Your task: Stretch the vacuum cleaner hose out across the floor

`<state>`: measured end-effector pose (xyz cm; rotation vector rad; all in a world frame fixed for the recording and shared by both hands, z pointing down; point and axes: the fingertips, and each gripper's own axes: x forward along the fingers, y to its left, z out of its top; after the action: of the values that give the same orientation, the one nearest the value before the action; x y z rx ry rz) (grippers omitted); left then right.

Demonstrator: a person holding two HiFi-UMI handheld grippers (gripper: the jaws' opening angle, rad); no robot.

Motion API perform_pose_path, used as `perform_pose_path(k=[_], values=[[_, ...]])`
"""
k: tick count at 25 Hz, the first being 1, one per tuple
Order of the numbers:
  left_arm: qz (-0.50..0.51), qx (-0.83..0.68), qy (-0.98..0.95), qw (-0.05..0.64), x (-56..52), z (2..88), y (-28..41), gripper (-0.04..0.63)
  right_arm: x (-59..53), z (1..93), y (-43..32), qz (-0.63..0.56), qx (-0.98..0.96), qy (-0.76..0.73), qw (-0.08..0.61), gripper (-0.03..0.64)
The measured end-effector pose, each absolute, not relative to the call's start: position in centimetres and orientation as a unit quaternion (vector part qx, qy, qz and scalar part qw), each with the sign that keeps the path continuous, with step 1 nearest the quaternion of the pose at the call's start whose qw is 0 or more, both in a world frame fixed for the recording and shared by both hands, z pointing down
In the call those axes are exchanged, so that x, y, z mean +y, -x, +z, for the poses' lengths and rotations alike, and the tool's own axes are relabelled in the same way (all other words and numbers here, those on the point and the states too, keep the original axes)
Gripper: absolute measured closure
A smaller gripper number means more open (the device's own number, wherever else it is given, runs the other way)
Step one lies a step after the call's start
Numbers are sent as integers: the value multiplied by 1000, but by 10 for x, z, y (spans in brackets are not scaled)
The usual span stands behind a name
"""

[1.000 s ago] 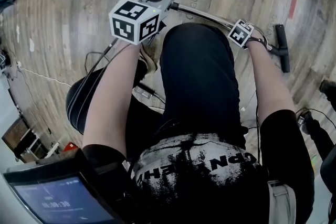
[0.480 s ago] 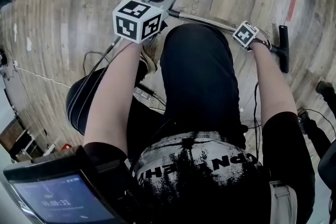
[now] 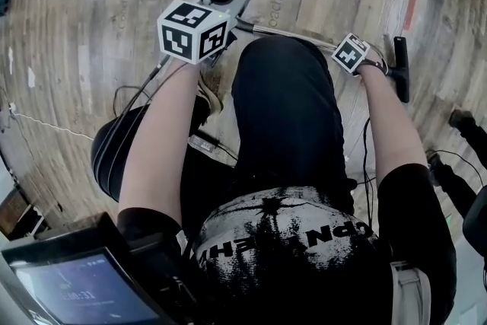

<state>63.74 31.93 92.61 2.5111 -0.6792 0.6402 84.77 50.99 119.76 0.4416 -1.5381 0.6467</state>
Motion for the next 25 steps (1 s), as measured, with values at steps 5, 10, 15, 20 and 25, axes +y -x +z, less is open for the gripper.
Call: perform_pose_path(k=[5, 10, 15, 20, 25], values=[[195, -249, -915, 252, 299, 932, -614, 594, 489, 1191, -851, 296, -654, -248, 650, 612], [203, -236, -916, 254, 280, 930, -585, 594, 480, 1159, -814, 378, -657, -270, 593, 612], [193, -228, -919, 256, 272, 857, -551, 594, 409, 1037, -750, 320, -715, -321, 532, 611], [171, -233, -921, 263, 282, 740, -518, 594, 350, 855, -659, 279, -785, -319, 451, 611], [117, -264, -916, 279, 287, 615, -468, 594, 308, 668, -559, 315, -854, -300, 286, 611]])
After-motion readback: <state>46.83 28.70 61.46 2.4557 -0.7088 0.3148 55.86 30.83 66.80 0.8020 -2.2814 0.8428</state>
